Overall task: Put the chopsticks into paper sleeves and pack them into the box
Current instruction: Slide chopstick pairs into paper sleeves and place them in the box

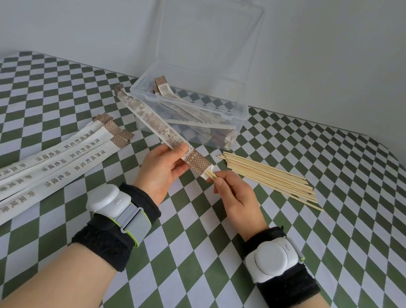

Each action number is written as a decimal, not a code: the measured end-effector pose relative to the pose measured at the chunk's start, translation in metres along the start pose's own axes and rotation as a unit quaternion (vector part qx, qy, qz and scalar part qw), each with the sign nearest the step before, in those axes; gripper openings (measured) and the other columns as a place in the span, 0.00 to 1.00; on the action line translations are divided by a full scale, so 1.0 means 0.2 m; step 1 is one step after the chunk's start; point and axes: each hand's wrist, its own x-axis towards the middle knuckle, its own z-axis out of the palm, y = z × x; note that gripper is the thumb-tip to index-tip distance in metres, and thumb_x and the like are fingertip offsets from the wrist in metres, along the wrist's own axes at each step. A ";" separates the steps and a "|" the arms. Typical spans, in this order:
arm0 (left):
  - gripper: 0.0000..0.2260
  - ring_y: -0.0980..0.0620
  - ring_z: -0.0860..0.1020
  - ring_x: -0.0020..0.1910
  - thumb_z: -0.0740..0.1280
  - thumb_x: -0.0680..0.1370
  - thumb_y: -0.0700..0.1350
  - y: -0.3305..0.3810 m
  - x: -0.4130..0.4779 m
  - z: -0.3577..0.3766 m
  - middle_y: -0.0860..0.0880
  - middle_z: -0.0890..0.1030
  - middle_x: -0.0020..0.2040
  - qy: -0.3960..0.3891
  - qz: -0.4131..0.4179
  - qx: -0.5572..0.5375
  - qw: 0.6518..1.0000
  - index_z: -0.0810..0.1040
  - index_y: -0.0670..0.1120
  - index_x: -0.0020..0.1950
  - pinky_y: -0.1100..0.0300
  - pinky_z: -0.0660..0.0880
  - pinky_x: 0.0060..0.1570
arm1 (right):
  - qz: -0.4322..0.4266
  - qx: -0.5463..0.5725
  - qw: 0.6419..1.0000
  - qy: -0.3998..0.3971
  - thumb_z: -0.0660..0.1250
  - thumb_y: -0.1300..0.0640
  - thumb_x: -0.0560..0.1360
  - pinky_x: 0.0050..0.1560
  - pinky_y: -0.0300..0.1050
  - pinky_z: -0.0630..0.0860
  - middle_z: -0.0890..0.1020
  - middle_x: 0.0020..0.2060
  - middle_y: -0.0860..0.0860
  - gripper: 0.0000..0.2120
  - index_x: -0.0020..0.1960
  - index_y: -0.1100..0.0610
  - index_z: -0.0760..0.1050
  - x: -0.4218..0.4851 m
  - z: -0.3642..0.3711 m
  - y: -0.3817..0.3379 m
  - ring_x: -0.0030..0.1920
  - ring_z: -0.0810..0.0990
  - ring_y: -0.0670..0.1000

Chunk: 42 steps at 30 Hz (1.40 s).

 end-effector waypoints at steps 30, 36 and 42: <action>0.06 0.55 0.82 0.46 0.66 0.76 0.39 -0.01 -0.04 0.02 0.50 0.83 0.45 -0.067 0.044 0.115 0.990 0.79 0.45 0.52 0.62 0.78 0.43 | 0.014 -0.008 0.999 0.041 0.62 0.59 0.77 0.40 0.30 0.70 0.79 0.43 0.47 0.06 0.50 0.48 0.74 0.03 -0.02 -0.06 0.41 0.74 0.47; 0.05 0.53 0.82 0.46 0.67 0.76 0.40 -0.01 -0.04 0.02 0.49 0.83 0.44 -0.066 0.036 0.112 0.991 0.80 0.46 0.51 0.61 0.79 0.45 | 0.004 -0.059 0.997 0.051 0.66 0.60 0.74 0.36 0.31 0.70 0.78 0.35 0.46 0.03 0.45 0.56 0.78 0.14 -0.04 -0.13 0.34 0.74 0.41; 0.05 0.53 0.78 0.40 0.63 0.79 0.44 0.01 -0.02 0.02 0.49 0.76 0.38 -0.013 0.011 0.070 0.997 0.78 0.45 0.50 0.64 0.78 0.40 | -0.010 -0.139 0.983 0.120 0.67 0.55 0.73 0.40 0.41 0.75 0.79 0.36 0.45 0.04 0.47 0.54 0.78 0.43 -0.29 -0.22 0.36 0.76 0.46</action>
